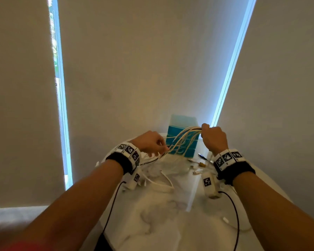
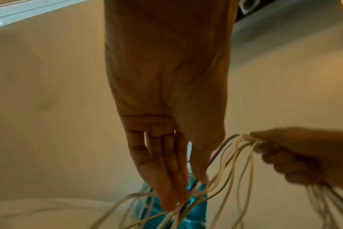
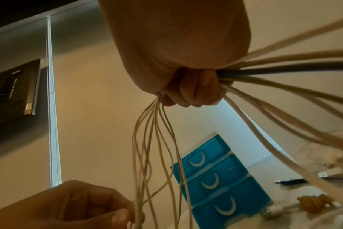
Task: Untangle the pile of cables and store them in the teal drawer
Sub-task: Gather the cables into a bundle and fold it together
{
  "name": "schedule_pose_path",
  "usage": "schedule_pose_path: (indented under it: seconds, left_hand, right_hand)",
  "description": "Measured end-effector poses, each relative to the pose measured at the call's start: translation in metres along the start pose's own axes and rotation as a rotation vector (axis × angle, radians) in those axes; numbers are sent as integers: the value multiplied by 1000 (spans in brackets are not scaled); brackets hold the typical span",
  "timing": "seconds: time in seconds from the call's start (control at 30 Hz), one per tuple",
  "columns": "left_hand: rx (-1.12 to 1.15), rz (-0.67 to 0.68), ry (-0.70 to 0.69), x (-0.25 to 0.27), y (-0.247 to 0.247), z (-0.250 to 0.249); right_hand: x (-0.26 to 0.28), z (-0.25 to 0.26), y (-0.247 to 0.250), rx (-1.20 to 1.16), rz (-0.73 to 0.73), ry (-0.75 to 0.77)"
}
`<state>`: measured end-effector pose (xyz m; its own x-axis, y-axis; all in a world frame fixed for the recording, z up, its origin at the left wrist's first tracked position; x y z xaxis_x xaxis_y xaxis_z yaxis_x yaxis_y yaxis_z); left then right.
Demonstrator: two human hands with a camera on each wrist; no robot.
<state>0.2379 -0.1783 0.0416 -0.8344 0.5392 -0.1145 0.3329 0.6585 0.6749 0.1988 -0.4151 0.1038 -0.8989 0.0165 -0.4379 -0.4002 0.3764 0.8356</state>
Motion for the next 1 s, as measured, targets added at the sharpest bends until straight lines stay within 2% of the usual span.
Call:
schedule_pose_path:
  seconds: [0.13, 0.3, 0.43, 0.5, 0.6, 0.67, 0.77, 0.83, 0.87, 0.9, 0.93, 0.97, 1.0]
  left_hand:
    - [-48, -52, 36, -5, -3, 11]
    - [-14, -13, 63, -10, -1, 12]
    - [18, 41, 153, -10, -1, 12]
    - [74, 2, 192, -10, 6, 15]
    - [148, -186, 228, -1, 37, 29]
    - [327, -424, 267, 13, 66, 46]
    - [886, -791, 255, 38, 95, 80]
    - [1378, -912, 162, 47, 103, 97]
    - [1658, -886, 80, 48, 104, 99]
    - [1883, -794, 4, 46, 105, 97]
    - [1994, -663, -45, 46, 108, 89]
    - [1969, -520, -65, 50, 111, 79]
    - [1812, -418, -52, 55, 115, 73]
  right_hand:
    - [5, -18, 5, -105, 25, -66]
    - [10, -17, 16, -125, 27, -66]
    - [10, -17, 20, -135, 19, -67]
    - [11, -26, 20, -153, 32, -103]
    - [14, -44, 13, -229, 82, -210]
    - [18, -57, 6, -256, 126, -270]
    - [23, -66, 1, -206, 132, -297]
    - [27, -58, 4, -221, 142, -301]
    - [27, -52, 5, -229, 152, -298]
    - [28, -46, 4, -250, 170, -303]
    - [27, -44, 1, -274, 191, -310]
    - [28, -45, -1, -279, 214, -317]
    - [30, -49, -4, -271, 240, -323]
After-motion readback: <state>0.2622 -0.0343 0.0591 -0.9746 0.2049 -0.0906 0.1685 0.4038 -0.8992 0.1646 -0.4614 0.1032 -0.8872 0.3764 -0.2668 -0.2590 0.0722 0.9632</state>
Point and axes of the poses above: each hand's wrist, its own x-axis away from the middle knuckle, its own y-axis out of the back of the hand, z = x × y, the point moved 6 cm from there along -x, towards the middle knuckle, and after that the axes turned 14 degrees about x, right-handed, at the moved point
